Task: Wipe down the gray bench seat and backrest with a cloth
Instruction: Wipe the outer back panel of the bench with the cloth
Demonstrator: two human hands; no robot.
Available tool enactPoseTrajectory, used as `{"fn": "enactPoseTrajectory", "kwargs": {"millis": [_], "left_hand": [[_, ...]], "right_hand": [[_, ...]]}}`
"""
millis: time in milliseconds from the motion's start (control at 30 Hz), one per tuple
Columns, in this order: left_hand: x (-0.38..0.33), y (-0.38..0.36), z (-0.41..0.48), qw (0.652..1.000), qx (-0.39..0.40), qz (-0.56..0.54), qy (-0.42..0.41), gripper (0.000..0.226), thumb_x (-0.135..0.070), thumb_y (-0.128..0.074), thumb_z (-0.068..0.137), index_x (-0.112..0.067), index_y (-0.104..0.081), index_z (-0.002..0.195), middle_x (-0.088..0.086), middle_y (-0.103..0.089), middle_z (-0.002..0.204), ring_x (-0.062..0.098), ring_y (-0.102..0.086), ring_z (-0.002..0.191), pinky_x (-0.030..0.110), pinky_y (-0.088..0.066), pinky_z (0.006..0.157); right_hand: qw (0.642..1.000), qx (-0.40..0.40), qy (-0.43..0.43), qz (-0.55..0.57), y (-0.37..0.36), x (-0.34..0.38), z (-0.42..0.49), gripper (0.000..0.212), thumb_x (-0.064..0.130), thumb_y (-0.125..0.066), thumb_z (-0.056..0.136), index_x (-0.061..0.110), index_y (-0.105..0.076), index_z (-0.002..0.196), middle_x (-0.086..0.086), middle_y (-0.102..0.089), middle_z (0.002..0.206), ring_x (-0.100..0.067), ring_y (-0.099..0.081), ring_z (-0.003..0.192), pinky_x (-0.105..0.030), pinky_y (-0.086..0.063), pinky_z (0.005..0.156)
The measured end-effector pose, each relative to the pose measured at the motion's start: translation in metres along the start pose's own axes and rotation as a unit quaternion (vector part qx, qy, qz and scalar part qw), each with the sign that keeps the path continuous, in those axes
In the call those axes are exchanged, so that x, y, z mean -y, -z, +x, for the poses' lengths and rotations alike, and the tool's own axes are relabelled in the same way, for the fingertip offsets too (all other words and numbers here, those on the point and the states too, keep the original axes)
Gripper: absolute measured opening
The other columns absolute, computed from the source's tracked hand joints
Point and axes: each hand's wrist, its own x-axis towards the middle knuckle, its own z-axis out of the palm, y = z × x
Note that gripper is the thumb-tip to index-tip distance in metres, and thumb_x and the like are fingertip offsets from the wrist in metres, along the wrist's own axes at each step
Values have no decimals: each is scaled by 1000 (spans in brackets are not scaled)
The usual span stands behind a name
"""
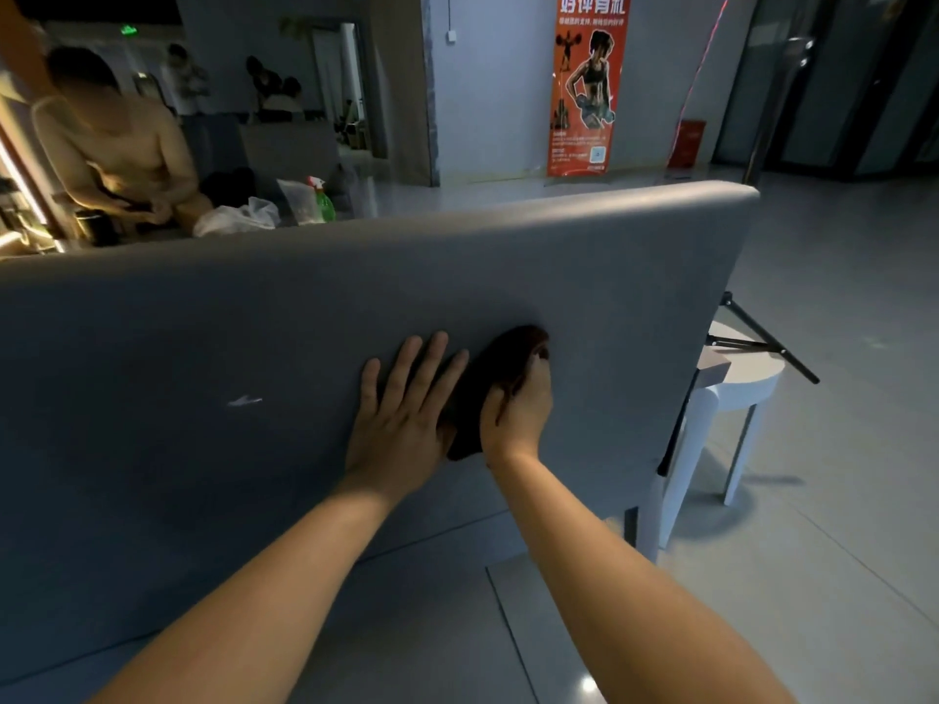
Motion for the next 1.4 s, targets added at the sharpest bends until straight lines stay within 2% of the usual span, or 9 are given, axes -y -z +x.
{"fn": "enactPoseTrajectory", "kwargs": {"millis": [133, 333, 500, 600, 733, 867, 1000, 1200, 1400], "left_hand": [[-2, 2, -1, 1000, 10, -1, 2, 90, -33, -65, 88, -28, -15, 163, -2, 15, 169, 22, 19, 155, 50, 21, 119], [-6, 2, -6, 999, 40, -15, 12, 96, -33, -66, 85, -27, -10, 163, 1, 16, 169, 25, 20, 154, 51, 25, 118], [-5, 3, -13, 998, 51, -45, -14, 100, -33, -74, 81, -26, -16, 163, 4, 11, 170, 29, 17, 155, 52, 20, 120], [-8, 11, -12, 996, 14, -87, -7, 85, -25, -74, 79, -24, -36, 155, 6, -7, 170, 31, -4, 156, 59, -2, 120], [-2, 37, 27, 990, -94, -101, 5, 73, -32, -70, 85, -27, -44, 152, 2, -17, 168, 25, -22, 148, 59, -25, 101], [6, 35, 55, 994, -104, -39, -2, 78, -33, -59, 87, -35, -27, 158, 1, 4, 170, 22, -3, 150, 55, -24, 93], [4, 31, 53, 996, -85, -31, 1, 80, -35, -64, 86, -38, -29, 158, 1, 14, 169, 23, -1, 151, 55, -24, 92], [-5, 39, 46, 995, -70, -67, 22, 85, -32, -76, 80, -35, -37, 155, 3, 4, 171, 24, -1, 154, 63, -22, 95], [-26, 19, 30, 997, -66, -45, 9, 91, -30, -72, 79, -28, -30, 159, 7, 4, 170, 30, 5, 157, 65, 5, 118]], "right_hand": [[996, -5, -91, -26, 2, -27, -24, 61, -7, -43, 89, 3, -43, 149, -16, -49, 149, -32, -45, 139, -43, -33, 121], [975, 22, -223, 4, 17, -31, -28, 44, 9, -38, 102, 14, -55, 142, -12, -62, 135, -34, -58, 125, -45, -45, 110], [997, -28, -40, 61, 34, 32, -21, 33, 19, -44, 96, 16, -66, 121, -3, -67, 114, -20, -62, 106, -35, -50, 95], [995, -56, 58, 52, 32, 74, 4, 26, 30, -44, 101, 10, -60, 98, -5, -53, 99, -18, -53, 87, -32, -44, 80], [994, -88, 57, 14, 16, 76, 14, 17, 11, -56, 97, 3, -54, 112, -14, -49, 116, -25, -50, 105, -29, -40, 95], [999, -34, 12, -20, 13, 43, 6, 46, -6, -53, 83, 3, -52, 128, -14, -51, 132, -31, -50, 123, -35, -39, 110], [999, 6, -19, -41, 31, 51, 11, 60, 18, -46, 75, 11, -53, 135, -11, -58, 131, -29, -56, 121, -42, -47, 107], [979, -130, 147, 62, 56, 105, 29, 38, 3, -51, 93, 17, -46, 128, -9, -60, 115, -17, -59, 100, -26, -45, 82], [984, -133, 106, 49, 34, 106, 34, 43, 1, -41, 95, 19, -51, 132, -5, -47, 115, -8, -47, 82, -28, -37, 79]]}}
